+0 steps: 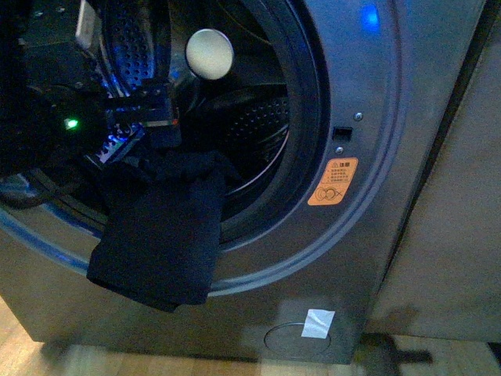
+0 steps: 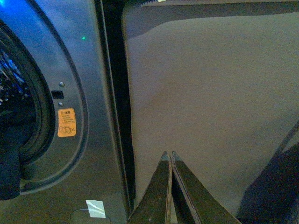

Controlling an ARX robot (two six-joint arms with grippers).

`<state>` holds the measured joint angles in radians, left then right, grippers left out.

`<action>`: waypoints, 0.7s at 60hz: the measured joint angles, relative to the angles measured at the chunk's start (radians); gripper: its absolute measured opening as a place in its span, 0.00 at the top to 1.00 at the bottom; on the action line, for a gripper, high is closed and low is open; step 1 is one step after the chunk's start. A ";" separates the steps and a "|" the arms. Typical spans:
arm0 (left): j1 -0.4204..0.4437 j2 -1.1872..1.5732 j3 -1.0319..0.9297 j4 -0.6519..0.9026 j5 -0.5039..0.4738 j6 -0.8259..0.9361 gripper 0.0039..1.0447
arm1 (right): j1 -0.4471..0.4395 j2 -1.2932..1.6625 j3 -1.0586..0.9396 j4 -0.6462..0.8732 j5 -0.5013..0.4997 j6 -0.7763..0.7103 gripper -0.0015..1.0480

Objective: Put clothes into washing machine

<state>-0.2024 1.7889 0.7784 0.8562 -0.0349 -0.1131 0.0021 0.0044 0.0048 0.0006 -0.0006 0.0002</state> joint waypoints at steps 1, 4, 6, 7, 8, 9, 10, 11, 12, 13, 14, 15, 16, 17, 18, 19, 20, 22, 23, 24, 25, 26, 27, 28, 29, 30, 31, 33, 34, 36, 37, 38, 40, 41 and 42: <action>-0.003 -0.015 -0.016 0.005 0.004 0.000 0.06 | 0.000 0.000 0.000 0.000 0.000 0.000 0.98; -0.019 -0.096 -0.095 0.026 0.021 0.000 0.06 | 0.000 0.000 0.000 0.000 0.000 0.000 0.98; -0.037 -0.166 -0.161 0.045 0.039 -0.005 0.06 | 0.000 0.000 0.000 0.000 0.000 0.000 0.98; -0.042 -0.184 -0.177 0.046 0.041 -0.006 0.06 | 0.000 0.000 0.000 0.000 0.000 0.000 0.98; -0.060 -0.241 -0.224 0.040 0.036 -0.008 0.06 | 0.000 0.000 0.000 0.000 0.000 0.000 0.98; -0.076 -0.275 -0.257 0.056 -0.006 0.009 0.09 | 0.000 0.000 0.000 0.000 0.000 0.000 0.98; -0.092 -0.320 -0.307 0.097 -0.080 0.027 0.14 | 0.000 0.000 0.000 0.000 0.000 0.000 0.98; -0.099 -0.344 -0.335 0.122 -0.122 0.039 0.17 | 0.000 0.000 0.000 0.000 0.000 0.000 0.98; -0.100 -0.356 -0.348 0.131 -0.142 0.048 0.19 | 0.000 0.000 0.000 0.000 0.000 0.000 0.98; -0.100 -0.378 -0.371 0.144 -0.175 0.060 0.23 | 0.000 0.000 0.000 0.000 0.000 0.000 0.98; -0.096 -0.399 -0.390 0.150 -0.197 0.064 0.26 | 0.000 0.000 0.000 0.000 0.000 0.000 0.98; -0.091 -0.408 -0.399 0.152 -0.204 0.067 0.28 | 0.000 0.000 0.000 0.000 0.000 0.000 0.98; -0.076 -0.431 -0.423 0.154 -0.210 0.074 0.33 | 0.000 0.000 0.000 0.000 0.001 0.000 0.98; -0.064 -0.445 -0.441 0.154 -0.210 0.079 0.36 | 0.000 0.000 0.000 0.000 0.001 0.000 0.98; -0.054 -0.457 -0.457 0.154 -0.213 0.082 0.40 | 0.000 0.000 0.000 0.000 0.001 0.000 0.98; -0.044 -0.469 -0.473 0.153 -0.212 0.085 0.43 | 0.000 0.000 0.000 0.000 0.001 0.000 0.98; -0.040 -0.475 -0.480 0.153 -0.210 0.086 0.45 | 0.000 0.000 0.000 0.000 0.001 -0.001 0.97; -0.028 -0.499 -0.506 0.149 -0.195 0.090 0.52 | 0.000 0.000 0.000 0.000 -0.001 -0.001 0.91; -0.026 -0.507 -0.513 0.147 -0.190 0.091 0.54 | 0.000 0.000 0.000 0.000 -0.001 0.000 0.89; -0.019 -0.521 -0.525 0.143 -0.181 0.092 0.57 | 0.000 0.000 0.000 0.000 -0.001 -0.001 0.86; -0.014 -0.536 -0.536 0.140 -0.171 0.093 0.60 | 0.000 0.000 0.000 0.000 -0.001 -0.001 0.82; -0.011 -0.544 -0.541 0.138 -0.167 0.094 0.62 | 0.000 0.000 0.000 0.000 -0.001 -0.001 0.81; -0.006 -0.559 -0.551 0.135 -0.163 0.095 0.66 | 0.000 0.000 0.000 0.000 0.000 0.000 0.77; -0.001 -0.574 -0.561 0.130 -0.151 0.095 0.69 | 0.000 0.000 0.000 0.000 0.000 0.000 0.74; 0.002 -0.581 -0.565 0.128 -0.148 0.096 0.71 | 0.000 0.000 0.000 0.000 0.000 0.000 0.72; 0.008 -0.598 -0.575 0.123 -0.143 0.097 0.74 | 0.000 0.000 0.000 0.000 0.000 0.000 0.69; 0.015 -0.613 -0.584 0.117 -0.140 0.098 0.78 | 0.000 0.000 0.000 0.000 0.000 0.000 0.66; 0.025 -0.636 -0.598 0.108 -0.134 0.099 0.83 | 0.000 0.000 0.000 0.000 0.000 -0.001 0.61; 0.031 -0.651 -0.607 0.101 -0.127 0.099 0.86 | 0.000 0.000 0.000 0.000 0.000 0.000 0.57; 0.041 -0.673 -0.620 0.091 -0.121 0.099 0.91 | 0.000 0.000 0.000 0.000 -0.001 0.000 0.52; 0.047 -0.687 -0.627 0.084 -0.117 0.100 0.95 | 0.000 0.000 0.000 0.000 -0.001 0.000 0.49; 0.052 -0.701 -0.635 0.076 -0.113 0.099 0.98 | 0.000 0.000 0.000 0.000 0.000 0.000 0.45; 0.062 -0.707 -0.656 0.101 -0.101 0.101 0.97 | 0.000 0.000 0.000 0.000 0.000 0.000 0.39; 0.066 -0.711 -0.668 0.115 -0.096 0.102 0.97 | 0.000 0.000 0.000 0.000 0.000 0.000 0.35; 0.072 -0.718 -0.682 0.116 -0.089 0.103 0.97 | 0.000 0.000 0.000 0.000 -0.001 -0.001 0.30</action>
<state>-0.1303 1.0710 0.0959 0.9726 -0.1238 -0.0105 0.0021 0.0044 0.0044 0.0006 -0.0013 -0.0006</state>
